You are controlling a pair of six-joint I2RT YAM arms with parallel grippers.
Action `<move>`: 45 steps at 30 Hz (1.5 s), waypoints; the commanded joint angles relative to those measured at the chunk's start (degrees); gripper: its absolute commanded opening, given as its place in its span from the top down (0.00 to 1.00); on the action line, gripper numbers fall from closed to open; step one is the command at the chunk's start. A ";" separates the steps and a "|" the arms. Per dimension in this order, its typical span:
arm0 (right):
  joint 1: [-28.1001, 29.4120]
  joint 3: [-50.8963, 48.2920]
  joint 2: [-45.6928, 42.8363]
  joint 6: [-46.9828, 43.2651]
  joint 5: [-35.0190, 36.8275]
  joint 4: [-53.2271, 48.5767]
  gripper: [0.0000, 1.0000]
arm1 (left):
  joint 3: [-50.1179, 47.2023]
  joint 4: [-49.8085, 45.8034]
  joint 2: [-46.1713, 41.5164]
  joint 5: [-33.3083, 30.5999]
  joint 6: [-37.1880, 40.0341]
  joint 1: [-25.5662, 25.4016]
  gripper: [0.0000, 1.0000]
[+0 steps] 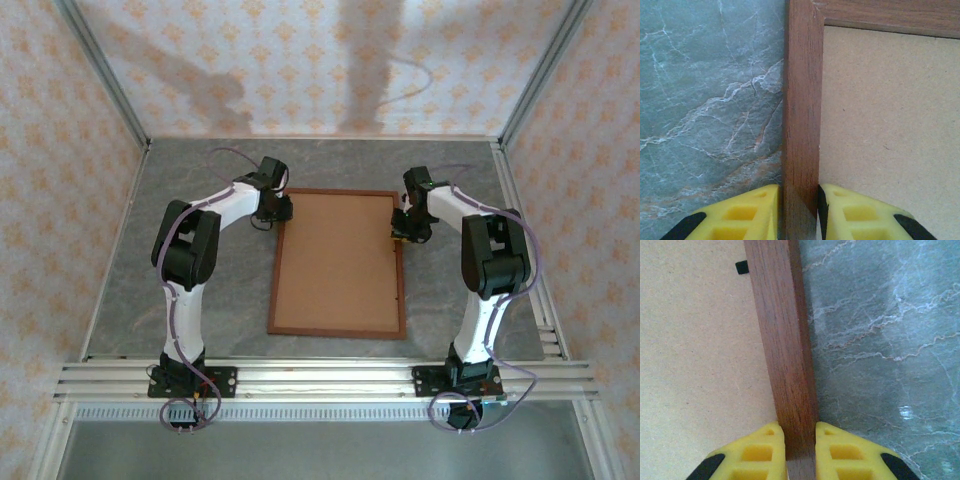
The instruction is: Put the photo into the frame
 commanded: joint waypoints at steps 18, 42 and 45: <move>0.86 0.00 0.75 -0.13 2.68 1.88 0.84 | 0.50 -5.47 -3.01 -7.21 2.04 -2.22 0.61; 0.85 -0.80 0.29 -0.37 2.34 2.60 0.85 | -28.10 0.22 -23.62 -0.45 -2.96 -5.19 0.65; 0.90 -0.82 0.18 -0.45 2.47 2.50 0.85 | -28.80 1.21 -22.71 -0.74 -3.15 -5.37 0.67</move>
